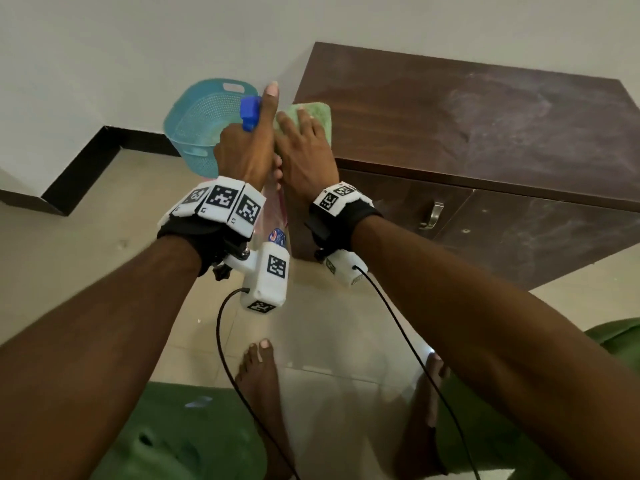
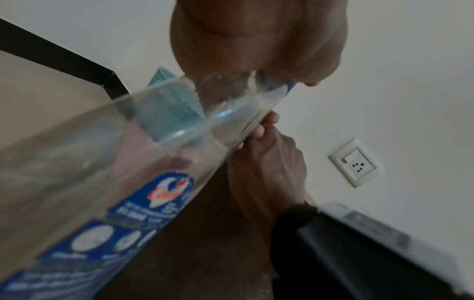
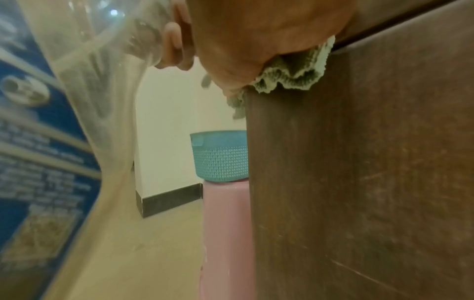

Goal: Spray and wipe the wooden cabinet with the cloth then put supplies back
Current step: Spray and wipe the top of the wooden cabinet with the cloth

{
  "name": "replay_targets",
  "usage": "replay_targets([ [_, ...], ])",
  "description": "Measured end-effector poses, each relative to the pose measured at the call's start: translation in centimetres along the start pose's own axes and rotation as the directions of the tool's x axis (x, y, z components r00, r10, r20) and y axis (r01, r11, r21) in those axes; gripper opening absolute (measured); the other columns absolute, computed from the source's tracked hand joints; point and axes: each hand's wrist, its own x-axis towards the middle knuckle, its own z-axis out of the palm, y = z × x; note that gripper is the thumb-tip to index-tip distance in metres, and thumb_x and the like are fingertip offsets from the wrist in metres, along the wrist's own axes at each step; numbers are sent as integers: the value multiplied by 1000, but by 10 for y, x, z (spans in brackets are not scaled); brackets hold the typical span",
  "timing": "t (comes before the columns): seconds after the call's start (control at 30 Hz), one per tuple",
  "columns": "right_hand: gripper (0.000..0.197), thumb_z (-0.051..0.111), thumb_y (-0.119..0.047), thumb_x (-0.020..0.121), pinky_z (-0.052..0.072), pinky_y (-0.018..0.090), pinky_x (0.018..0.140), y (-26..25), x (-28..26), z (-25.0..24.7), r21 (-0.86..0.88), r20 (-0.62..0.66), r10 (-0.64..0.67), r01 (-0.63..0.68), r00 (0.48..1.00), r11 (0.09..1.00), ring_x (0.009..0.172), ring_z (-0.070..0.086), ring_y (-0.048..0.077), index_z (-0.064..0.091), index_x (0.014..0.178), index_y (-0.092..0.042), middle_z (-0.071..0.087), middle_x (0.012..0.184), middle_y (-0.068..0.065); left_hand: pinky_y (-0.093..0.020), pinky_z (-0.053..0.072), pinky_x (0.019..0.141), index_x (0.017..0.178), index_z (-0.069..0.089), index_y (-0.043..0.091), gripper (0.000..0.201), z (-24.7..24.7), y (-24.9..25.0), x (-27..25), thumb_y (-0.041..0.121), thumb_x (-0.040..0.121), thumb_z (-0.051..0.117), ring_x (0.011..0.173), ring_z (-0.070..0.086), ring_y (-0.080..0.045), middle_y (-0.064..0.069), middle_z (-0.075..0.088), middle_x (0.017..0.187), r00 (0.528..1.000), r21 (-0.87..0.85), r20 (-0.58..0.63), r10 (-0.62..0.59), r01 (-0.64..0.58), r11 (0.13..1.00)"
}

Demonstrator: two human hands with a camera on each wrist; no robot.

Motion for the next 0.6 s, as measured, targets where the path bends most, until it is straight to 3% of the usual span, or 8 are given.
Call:
replay_targets([
  [0.07, 52, 44, -30, 93, 22, 48, 117, 13, -9, -6, 57, 1, -117, 117, 993, 991, 142, 25, 40, 39, 142, -13, 33, 153, 12, -10, 33, 31, 59, 51, 17, 67, 3, 6, 1, 72, 96, 43, 26, 47, 0, 0, 57, 55, 1000, 0, 13, -18, 18, 1000],
  [0.17, 45, 45, -31, 86, 32, 47, 111, 30, -18, -14, 121, -86, -332, 340, 939, 933, 132, 42, 38, 59, 122, -8, 51, 139, 14, -6, 35, 34, 60, 49, 16, 68, 3, 11, 4, 71, 97, 39, 27, 48, 5, 3, 55, 40, 1000, 16, 16, -27, 27, 1000],
  [0.27, 45, 34, -37, 88, 38, 45, 103, 44, 1, -23, 50, -34, -447, 449, 894, 892, 111, 54, 33, 63, 106, -9, 62, 116, 13, -13, 40, 45, 60, 47, 18, 66, 3, 17, 10, 71, 99, 37, 38, 55, -4, 2, 53, 52, 1000, -6, -1, -7, 7, 1000],
  [0.33, 48, 29, -36, 94, 43, 48, 98, 48, 25, -25, -36, 15, -486, 486, 874, 873, 102, 58, 35, 65, 104, -7, 64, 108, 17, -23, 39, 54, 58, 45, 19, 66, 0, 20, 18, 72, 98, 38, 45, 51, -7, 4, 50, 51, 1000, -25, -22, -2, 1, 1000],
  [0.43, 82, -2, -53, 91, 38, 48, 105, 62, 51, -30, 17, 170, -383, 386, 908, 922, 110, 54, 38, 53, 124, -3, 59, 117, 25, -14, 39, 43, 59, 44, 19, 64, -5, 20, 28, 71, 97, 40, 33, 49, -3, 7, 46, 38, 1000, -81, -14, -11, 10, 997],
  [0.47, 82, -6, -51, 92, 39, 47, 103, 63, 58, -30, 7, 180, -401, 406, 898, 914, 107, 54, 39, 49, 129, -3, 59, 114, 26, -15, 40, 44, 59, 45, 20, 65, -7, 19, 31, 72, 97, 40, 33, 49, -4, 7, 48, 38, 1000, -77, -2, -15, 14, 997],
  [0.53, 72, 2, -40, 95, 40, 46, 99, 56, 63, -32, -69, 184, -405, 423, 896, 904, 104, 56, 40, 52, 127, 0, 60, 109, 27, -17, 43, 47, 61, 48, 20, 66, -8, 14, 40, 76, 95, 39, 39, 51, -5, 5, 53, 46, 999, -47, 17, -34, 35, 998],
  [0.6, 53, 21, -28, 99, 39, 45, 95, 49, 61, -22, -2, 79, -440, 441, 895, 897, 102, 56, 38, 62, 107, 5, 62, 104, 27, -27, 54, 58, 64, 52, 18, 67, -8, 9, 50, 79, 91, 42, 48, 56, -12, 3, 58, 56, 996, -29, 66, -63, 65, 997],
])
